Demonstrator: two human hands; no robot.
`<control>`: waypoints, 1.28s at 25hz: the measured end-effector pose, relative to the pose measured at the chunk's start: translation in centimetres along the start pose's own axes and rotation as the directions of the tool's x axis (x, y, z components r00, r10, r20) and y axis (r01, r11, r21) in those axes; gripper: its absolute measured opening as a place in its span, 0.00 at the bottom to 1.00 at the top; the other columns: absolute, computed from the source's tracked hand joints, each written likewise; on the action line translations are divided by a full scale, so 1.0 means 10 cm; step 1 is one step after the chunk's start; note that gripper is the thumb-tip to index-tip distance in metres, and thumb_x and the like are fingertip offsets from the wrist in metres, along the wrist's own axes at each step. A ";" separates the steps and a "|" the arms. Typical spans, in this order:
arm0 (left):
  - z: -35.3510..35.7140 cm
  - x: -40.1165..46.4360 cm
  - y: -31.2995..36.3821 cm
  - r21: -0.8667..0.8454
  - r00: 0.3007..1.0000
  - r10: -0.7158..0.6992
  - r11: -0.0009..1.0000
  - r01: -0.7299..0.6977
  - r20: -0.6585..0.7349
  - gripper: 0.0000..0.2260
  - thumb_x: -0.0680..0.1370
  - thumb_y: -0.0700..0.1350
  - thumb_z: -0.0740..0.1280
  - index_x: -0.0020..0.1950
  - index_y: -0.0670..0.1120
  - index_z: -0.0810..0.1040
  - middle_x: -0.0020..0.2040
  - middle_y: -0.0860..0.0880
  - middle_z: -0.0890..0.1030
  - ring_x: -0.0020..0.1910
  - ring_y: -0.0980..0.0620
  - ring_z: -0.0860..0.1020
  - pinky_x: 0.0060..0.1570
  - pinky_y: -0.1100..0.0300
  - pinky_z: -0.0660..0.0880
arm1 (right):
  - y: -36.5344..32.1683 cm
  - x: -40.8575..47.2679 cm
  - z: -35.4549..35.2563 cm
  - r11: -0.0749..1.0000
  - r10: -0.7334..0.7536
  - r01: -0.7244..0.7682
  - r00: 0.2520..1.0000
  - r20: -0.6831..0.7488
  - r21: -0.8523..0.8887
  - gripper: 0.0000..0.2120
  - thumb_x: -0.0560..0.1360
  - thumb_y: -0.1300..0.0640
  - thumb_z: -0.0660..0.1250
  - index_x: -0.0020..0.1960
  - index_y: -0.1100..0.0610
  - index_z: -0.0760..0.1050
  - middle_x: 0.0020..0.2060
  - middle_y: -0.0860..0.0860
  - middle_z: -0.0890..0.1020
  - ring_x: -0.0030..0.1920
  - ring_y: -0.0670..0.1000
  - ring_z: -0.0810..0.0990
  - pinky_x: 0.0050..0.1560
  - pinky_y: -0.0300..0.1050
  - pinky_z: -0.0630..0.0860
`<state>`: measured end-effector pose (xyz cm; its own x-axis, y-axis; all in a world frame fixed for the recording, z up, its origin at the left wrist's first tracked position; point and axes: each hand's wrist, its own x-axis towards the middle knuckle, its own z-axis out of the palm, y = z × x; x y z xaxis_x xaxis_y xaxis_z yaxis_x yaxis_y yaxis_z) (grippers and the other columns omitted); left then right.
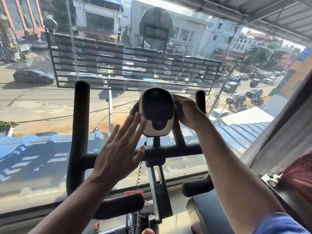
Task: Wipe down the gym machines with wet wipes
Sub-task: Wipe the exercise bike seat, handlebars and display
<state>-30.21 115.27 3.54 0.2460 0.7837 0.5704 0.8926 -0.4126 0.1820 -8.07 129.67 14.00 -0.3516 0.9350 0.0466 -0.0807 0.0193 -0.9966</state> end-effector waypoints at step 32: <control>-0.14 -0.75 -0.24 0.285 0.986 -0.105 0.956 0.065 0.127 0.38 0.81 0.65 0.53 0.85 0.45 0.52 0.85 0.45 0.50 0.83 0.46 0.54 0.78 0.36 0.51 | 0.86 -1.39 0.20 0.377 -0.614 0.008 0.751 -0.244 -0.926 0.06 0.80 0.61 0.69 0.56 0.58 0.83 0.49 0.50 0.82 0.44 0.45 0.80 0.45 0.23 0.72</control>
<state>-34.73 109.77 -0.04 0.1971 0.8750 0.4422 0.9772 -0.2114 -0.0171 -5.77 116.09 4.93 0.0126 0.7767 0.6297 0.8307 0.3425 -0.4390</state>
